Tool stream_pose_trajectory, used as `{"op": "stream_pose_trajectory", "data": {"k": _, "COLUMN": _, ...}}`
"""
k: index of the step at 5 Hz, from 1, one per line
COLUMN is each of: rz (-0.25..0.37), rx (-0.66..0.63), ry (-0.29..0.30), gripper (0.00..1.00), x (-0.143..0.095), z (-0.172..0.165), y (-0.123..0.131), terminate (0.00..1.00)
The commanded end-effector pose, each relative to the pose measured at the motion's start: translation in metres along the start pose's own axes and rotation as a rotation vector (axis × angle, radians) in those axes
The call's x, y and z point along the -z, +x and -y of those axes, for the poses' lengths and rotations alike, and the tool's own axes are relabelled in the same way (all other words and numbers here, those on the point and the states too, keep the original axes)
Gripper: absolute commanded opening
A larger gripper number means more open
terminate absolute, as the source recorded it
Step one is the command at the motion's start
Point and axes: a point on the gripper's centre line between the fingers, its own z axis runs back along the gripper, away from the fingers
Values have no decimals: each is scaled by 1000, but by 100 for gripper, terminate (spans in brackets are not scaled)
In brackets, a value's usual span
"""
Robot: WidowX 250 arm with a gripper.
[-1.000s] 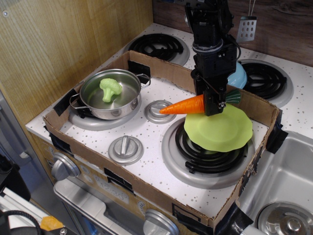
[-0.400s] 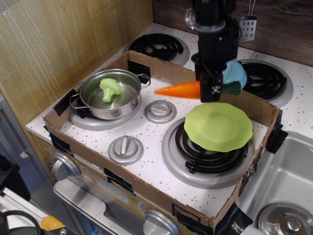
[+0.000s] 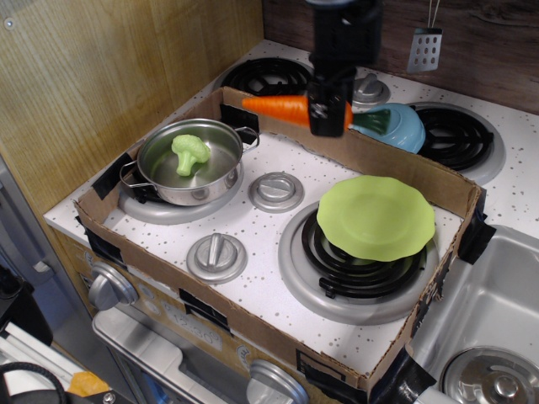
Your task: Take carrot off plate
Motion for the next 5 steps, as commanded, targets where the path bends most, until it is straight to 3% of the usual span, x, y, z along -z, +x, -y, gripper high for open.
{"op": "stream_pose_trajectory", "data": {"k": 1, "rz": 12, "rx": 347, "ry": 200, "gripper": 0, "x": -16, "z": -12, "y": -5, "terminate": 0}}
{"op": "stream_pose_trajectory", "data": {"k": 3, "rz": 27, "rx": 419, "ry": 282, "gripper": 0, "x": 6, "z": -22, "y": -16, "terminate": 0}}
{"op": "stream_pose_trajectory", "data": {"k": 5, "rz": 0, "rx": 308, "ry": 352, "gripper": 0, "x": 32, "z": -32, "y": -45, "terminate": 0}}
